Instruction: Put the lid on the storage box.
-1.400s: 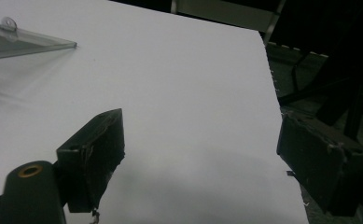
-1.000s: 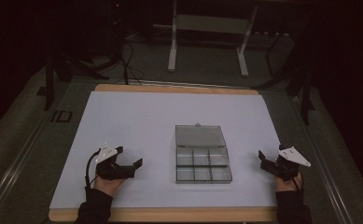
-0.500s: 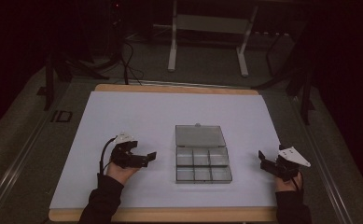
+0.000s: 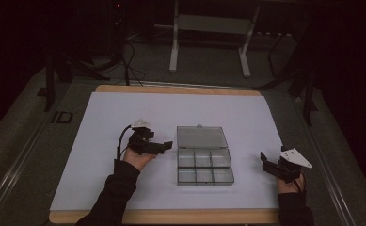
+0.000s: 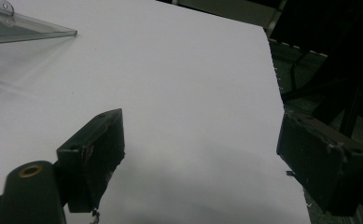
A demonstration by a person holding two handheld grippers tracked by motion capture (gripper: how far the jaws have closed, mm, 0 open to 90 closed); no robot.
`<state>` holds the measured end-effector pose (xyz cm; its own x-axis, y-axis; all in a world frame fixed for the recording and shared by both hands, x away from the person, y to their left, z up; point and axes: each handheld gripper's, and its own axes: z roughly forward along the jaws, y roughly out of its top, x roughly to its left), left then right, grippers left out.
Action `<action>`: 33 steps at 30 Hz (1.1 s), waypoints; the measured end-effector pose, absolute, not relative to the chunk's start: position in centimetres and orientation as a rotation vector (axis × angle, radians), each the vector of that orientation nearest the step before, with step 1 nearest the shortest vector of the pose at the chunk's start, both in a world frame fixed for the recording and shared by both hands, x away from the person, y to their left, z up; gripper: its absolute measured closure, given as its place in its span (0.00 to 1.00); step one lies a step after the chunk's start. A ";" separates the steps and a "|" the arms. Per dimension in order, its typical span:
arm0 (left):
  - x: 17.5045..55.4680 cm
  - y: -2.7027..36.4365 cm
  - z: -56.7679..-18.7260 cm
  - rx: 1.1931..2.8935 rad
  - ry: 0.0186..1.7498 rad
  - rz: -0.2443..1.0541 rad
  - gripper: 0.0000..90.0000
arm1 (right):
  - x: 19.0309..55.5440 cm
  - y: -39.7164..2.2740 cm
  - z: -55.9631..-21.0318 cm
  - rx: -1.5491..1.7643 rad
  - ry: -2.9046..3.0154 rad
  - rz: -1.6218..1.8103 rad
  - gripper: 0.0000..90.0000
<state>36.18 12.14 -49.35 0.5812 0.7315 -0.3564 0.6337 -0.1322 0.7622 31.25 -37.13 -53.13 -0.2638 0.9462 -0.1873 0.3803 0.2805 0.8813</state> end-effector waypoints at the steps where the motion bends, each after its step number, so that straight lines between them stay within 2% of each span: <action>1: 36.4 11.8 -49.2 1.836 1.106 0.124 0.01 | 31.3 -37.1 -53.1 1.200 1.795 0.943 0.17; 9: 38.4 8.6 -48.7 1.886 1.095 0.102 0.02 | 31.3 -37.1 -53.1 1.199 1.798 0.938 0.17; 16: 40.1 5.9 -49.7 1.922 1.147 0.026 0.02 | 31.3 -37.2 -53.1 1.202 1.798 0.950 0.17; 29: 41.8 4.5 -51.6 1.934 1.272 -0.048 0.08 | 31.2 -37.1 -53.1 1.196 1.801 0.953 0.17; 33: 41.8 4.6 -52.0 1.920 1.283 -0.077 0.13 | 31.2 -37.1 -53.1 1.190 1.802 0.953 0.17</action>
